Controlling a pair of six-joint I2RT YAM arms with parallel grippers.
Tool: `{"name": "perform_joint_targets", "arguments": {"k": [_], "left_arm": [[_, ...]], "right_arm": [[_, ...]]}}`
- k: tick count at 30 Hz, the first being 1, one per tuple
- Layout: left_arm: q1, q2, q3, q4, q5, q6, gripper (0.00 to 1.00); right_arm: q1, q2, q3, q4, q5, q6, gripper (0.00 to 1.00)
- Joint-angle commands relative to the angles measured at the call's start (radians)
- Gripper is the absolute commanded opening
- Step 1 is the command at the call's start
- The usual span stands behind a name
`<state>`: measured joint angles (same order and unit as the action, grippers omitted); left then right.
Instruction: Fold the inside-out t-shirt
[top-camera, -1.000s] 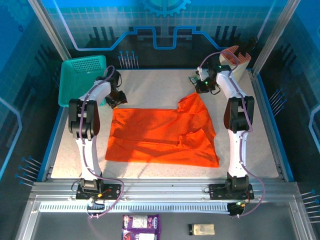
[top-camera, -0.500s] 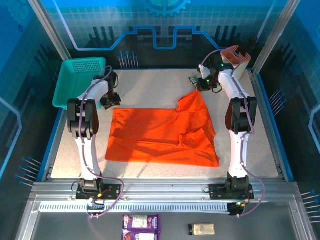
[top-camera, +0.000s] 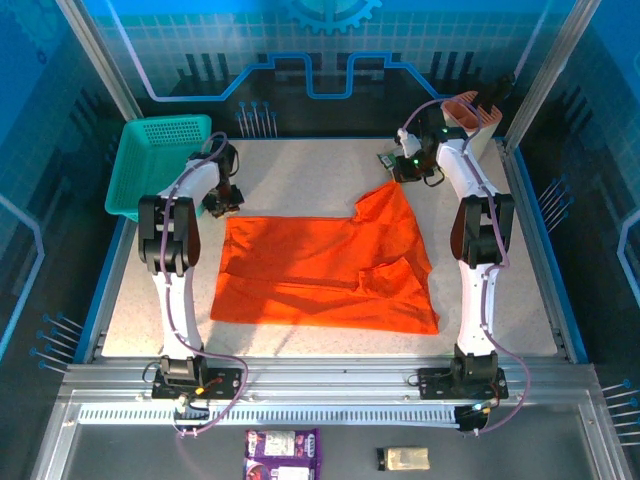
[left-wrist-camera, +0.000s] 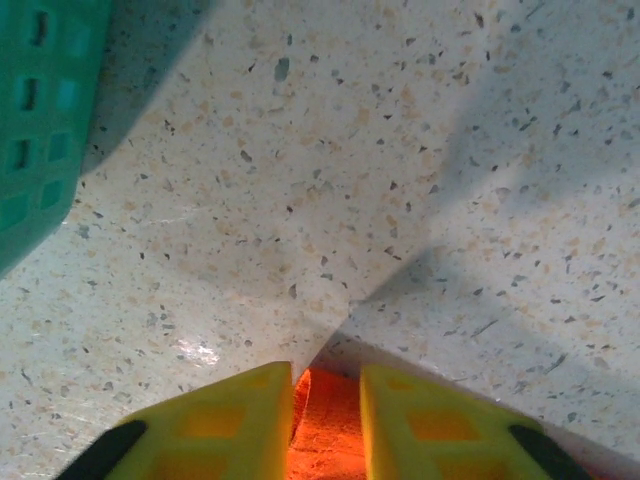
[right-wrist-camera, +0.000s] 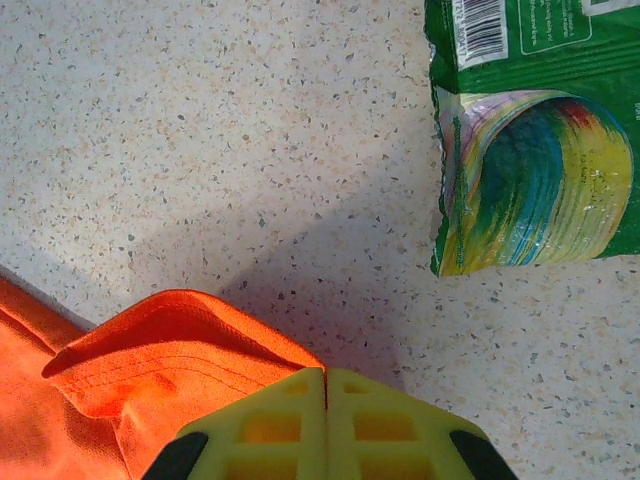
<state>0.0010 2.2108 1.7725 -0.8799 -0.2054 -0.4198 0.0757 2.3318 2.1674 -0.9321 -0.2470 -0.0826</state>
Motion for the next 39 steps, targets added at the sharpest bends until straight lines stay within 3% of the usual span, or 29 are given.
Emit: {"name": "perform_joint_targets", "arguments": {"k": [1, 15, 22, 32, 39], "left_arm": [[0.001, 0.047, 0.015, -0.027, 0.033, -0.004, 0.30], [-0.065, 0.007, 0.052, -0.041, -0.053, 0.020, 0.32], [-0.065, 0.012, 0.040, -0.050, -0.107, 0.001, 0.32], [-0.064, 0.058, 0.080, -0.069, -0.062, 0.007, 0.28], [-0.066, 0.078, 0.081, -0.103, -0.120, 0.010, 0.29]], "right_arm": [[-0.011, -0.030, 0.012, -0.016, -0.020, 0.005, 0.00], [-0.017, -0.030, 0.014, -0.022, -0.017, 0.006, 0.00], [-0.038, -0.039, 0.010, -0.021, 0.054, 0.009, 0.00], [-0.044, -0.026, 0.018, -0.022, 0.040, 0.012, 0.00], [-0.046, -0.022, 0.029, -0.025, 0.037, 0.012, 0.00]]}}
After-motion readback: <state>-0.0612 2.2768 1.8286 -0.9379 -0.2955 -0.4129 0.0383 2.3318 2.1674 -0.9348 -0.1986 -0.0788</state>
